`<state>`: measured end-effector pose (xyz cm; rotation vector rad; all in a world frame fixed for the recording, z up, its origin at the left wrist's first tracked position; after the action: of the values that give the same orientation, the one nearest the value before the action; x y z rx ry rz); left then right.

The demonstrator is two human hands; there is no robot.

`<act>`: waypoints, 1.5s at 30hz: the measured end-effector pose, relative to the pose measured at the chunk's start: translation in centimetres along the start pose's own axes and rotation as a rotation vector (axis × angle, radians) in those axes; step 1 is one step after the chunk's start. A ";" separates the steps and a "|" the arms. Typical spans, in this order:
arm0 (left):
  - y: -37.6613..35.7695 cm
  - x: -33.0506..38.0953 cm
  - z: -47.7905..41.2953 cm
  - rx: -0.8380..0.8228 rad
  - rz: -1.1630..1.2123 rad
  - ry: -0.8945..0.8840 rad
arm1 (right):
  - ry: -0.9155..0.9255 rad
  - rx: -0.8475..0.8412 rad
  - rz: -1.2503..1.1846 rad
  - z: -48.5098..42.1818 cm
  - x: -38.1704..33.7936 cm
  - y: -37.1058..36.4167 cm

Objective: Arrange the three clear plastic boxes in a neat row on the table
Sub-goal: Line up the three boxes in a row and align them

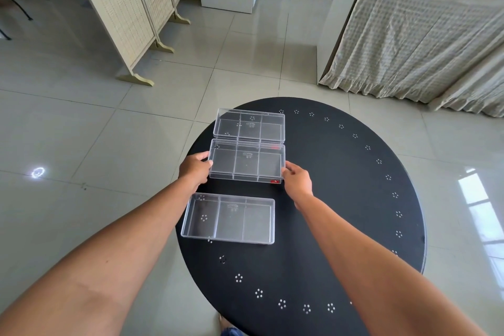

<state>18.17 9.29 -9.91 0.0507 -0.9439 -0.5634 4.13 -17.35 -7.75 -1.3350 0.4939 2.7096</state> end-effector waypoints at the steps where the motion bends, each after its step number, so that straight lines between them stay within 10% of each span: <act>1: 0.0 0.0 0.0 0.002 0.002 0.003 | -0.001 -0.001 -0.002 0.0 0.0 0.0; 27: 2.4 -8.4 7.5 -0.088 -0.133 0.078 | -0.147 -0.211 0.056 5.8 8.8 -3.9; 45: 0.1 -8.6 5.5 -0.091 0.002 0.011 | -0.087 -0.046 -0.071 6.5 9.3 -2.7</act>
<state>10.07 14.60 -13.08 -0.0287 -0.9068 -0.6033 -5.97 -13.33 -12.04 -1.2135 0.3707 2.7226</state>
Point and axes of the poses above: each hand's wrist, its own z-axis away from the middle knuckle, its own y-axis out of the back of the hand, x = y × z, the point moved 8 cm from there along -z, towards the middle knuckle, and after that the axes turned 14 degrees about -x, right-handed, at the moved point
